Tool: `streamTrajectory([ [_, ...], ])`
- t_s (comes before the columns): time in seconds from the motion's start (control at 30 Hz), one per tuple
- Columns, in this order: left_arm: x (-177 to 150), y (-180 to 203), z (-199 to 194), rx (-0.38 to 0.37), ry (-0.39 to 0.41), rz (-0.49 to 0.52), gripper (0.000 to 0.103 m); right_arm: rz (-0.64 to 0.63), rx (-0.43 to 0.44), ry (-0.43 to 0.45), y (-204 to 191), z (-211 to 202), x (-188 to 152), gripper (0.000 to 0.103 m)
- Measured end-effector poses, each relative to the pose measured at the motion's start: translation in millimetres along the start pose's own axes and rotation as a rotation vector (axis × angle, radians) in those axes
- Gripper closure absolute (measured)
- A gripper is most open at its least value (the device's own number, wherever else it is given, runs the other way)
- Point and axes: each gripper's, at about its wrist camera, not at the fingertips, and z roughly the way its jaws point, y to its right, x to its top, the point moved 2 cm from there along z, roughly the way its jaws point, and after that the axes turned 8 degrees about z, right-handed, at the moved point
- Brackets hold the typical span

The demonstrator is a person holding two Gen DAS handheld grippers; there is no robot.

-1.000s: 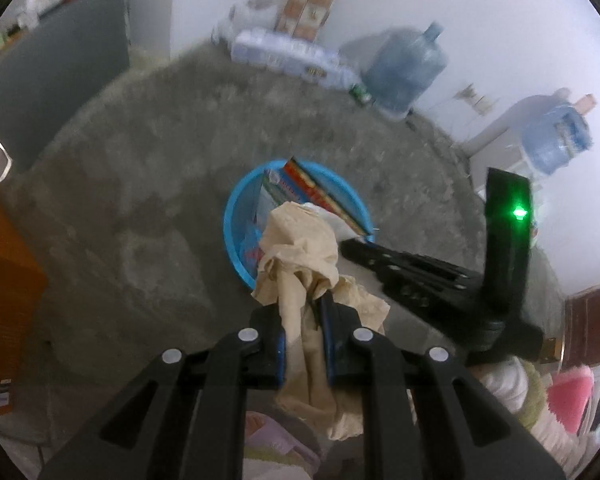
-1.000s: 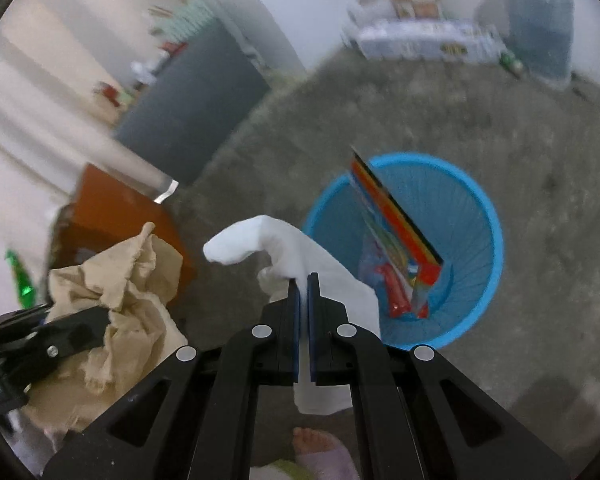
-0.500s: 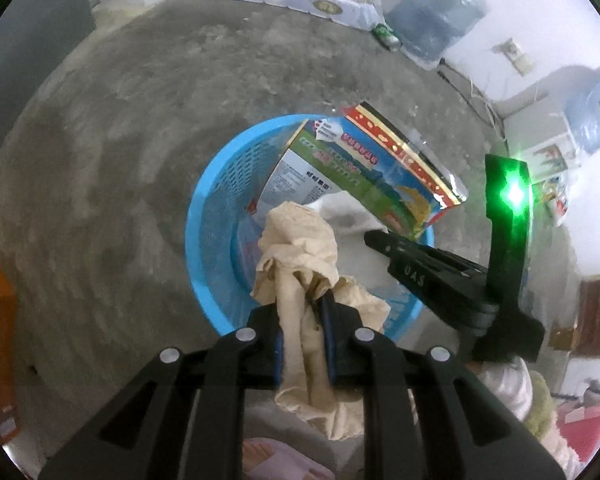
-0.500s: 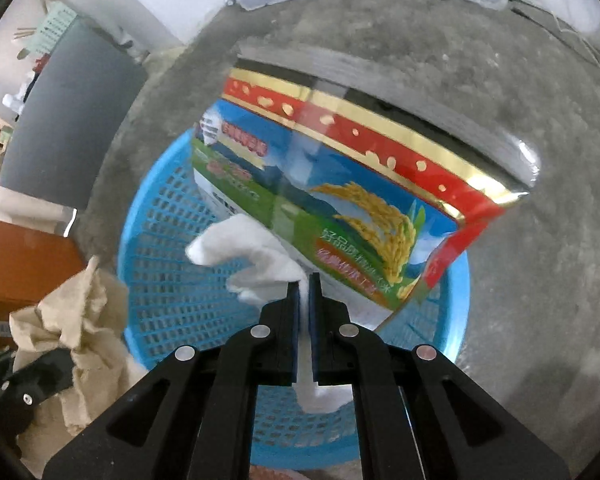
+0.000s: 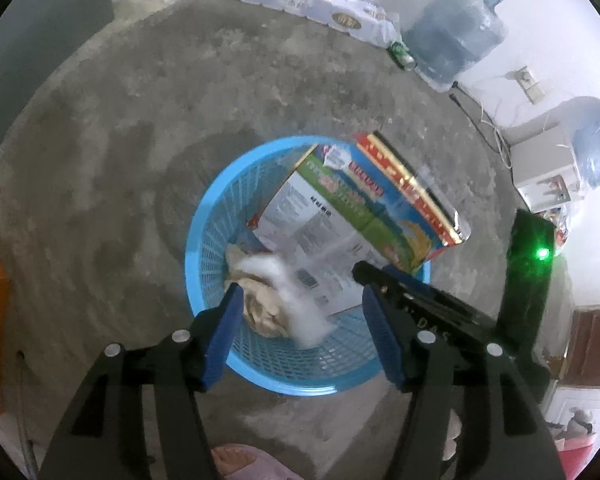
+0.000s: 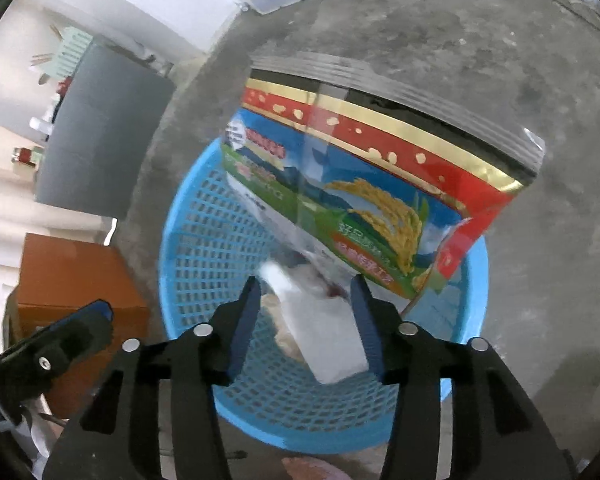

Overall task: Collect trash
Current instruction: 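Carry the paper bag and glove to the blue wastebasket and open both grippers, then move both grippers back over the table toward the bottle and snack bag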

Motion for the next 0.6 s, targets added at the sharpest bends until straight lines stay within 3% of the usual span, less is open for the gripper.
streamTrajectory([
  [0.27,-1,11,-85,-0.01,0.105,0.022,0.043,0.058,0.144,-0.003,-3,-26,-2,0.056],
  [0.47,-38,21,-180,0.009,0.22,0.068,0.043,0.058,0.269,-0.013,-9,-68,-27,0.055],
  [0.6,-80,17,-238,0.037,0.284,0.073,0.043,-0.036,0.232,0.023,-16,-98,-45,0.054],
])
